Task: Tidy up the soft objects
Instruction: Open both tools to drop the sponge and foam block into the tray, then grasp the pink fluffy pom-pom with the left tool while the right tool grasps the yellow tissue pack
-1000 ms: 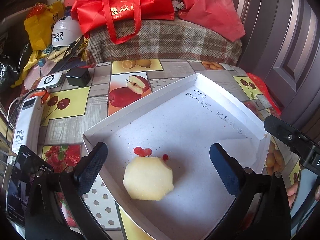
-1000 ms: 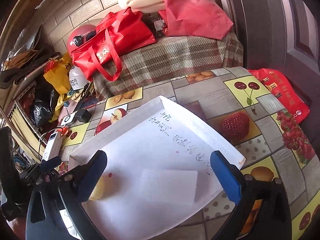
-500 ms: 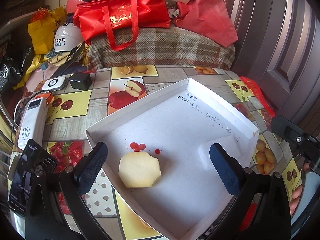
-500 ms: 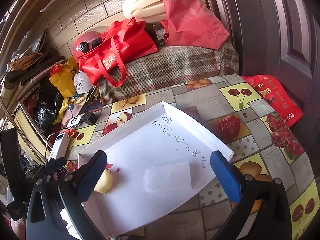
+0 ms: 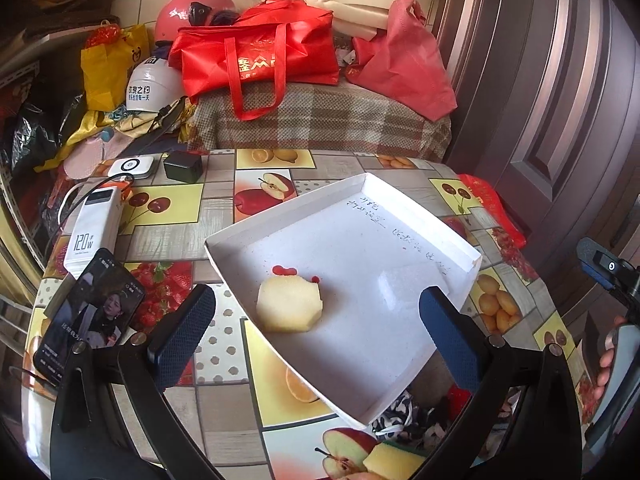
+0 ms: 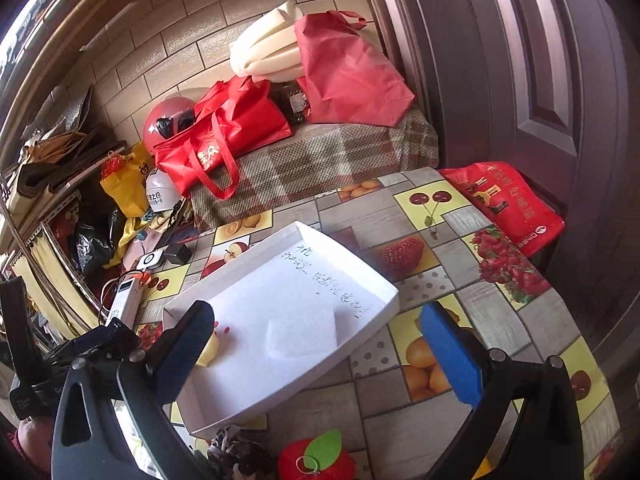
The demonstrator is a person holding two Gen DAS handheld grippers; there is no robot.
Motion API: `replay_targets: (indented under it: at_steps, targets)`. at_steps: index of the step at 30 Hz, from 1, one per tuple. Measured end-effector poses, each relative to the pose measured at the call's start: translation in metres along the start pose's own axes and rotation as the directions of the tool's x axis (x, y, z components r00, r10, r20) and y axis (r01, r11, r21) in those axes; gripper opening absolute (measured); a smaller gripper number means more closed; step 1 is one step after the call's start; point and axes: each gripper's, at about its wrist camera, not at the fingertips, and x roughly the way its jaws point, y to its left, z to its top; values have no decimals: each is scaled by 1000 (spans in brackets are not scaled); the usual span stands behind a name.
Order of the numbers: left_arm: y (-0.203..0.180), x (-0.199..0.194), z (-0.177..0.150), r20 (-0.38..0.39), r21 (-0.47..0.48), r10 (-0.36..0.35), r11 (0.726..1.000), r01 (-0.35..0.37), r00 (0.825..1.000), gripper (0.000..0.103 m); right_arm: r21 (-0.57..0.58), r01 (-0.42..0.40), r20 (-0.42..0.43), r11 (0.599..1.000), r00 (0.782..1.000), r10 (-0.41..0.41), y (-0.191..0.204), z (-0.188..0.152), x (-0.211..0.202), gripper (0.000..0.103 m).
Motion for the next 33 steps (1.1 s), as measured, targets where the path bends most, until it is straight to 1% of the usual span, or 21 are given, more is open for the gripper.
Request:
replay_targets:
  at_steps: [3,6,8,10,12,15,18,20,22,25,30,33]
  targets:
    - [0,-14,-15,-17,39,-24,999,25,1000,103,8,34,14,999,999,-35,-15,-2,-16,103]
    - [-5,-26,-39,-56,83,-69,994,74,996,103,21,56,27,998,998,-57,-32,-10,-32,103]
    - [-9,-32,-59,-89,112,-105,987,115,990,103,32,61,21,998,998,-61,-44,-20,-41,103]
    - [-10,-35,-80,-135,125,-136,980,153,981,103,30,85,-17,996,996,-84,-56,-34,-45,103]
    - [-9,-33,-103,-193,129,-150,976,176,970,103,-2,121,-77,993,990,-121,-64,-53,-43,103]
    - [-5,-30,-132,-252,119,-137,978,171,958,103,-60,179,-133,982,974,-186,-73,-83,-45,103]
    - [-1,-31,-151,-278,102,-130,981,164,952,103,-87,210,-179,974,958,-223,-80,-107,-46,103]
    - [2,-31,-156,-287,95,-125,983,158,950,103,-72,229,-204,971,949,-239,-89,-116,-44,103]
    - [4,-30,-157,-287,91,-123,984,155,950,103,-48,253,-211,966,943,-257,-100,-119,-43,103]
    - [4,-28,-156,-280,97,-111,985,143,953,103,-64,284,-236,957,927,-291,-111,-122,-36,103]
    - [-1,-18,-153,-292,132,-95,982,138,952,103,-171,259,-289,951,909,-300,-104,-137,-16,101]
    - [-12,-9,-150,-308,173,-105,971,164,946,103,-205,219,-314,954,909,-276,-92,-145,-6,98]
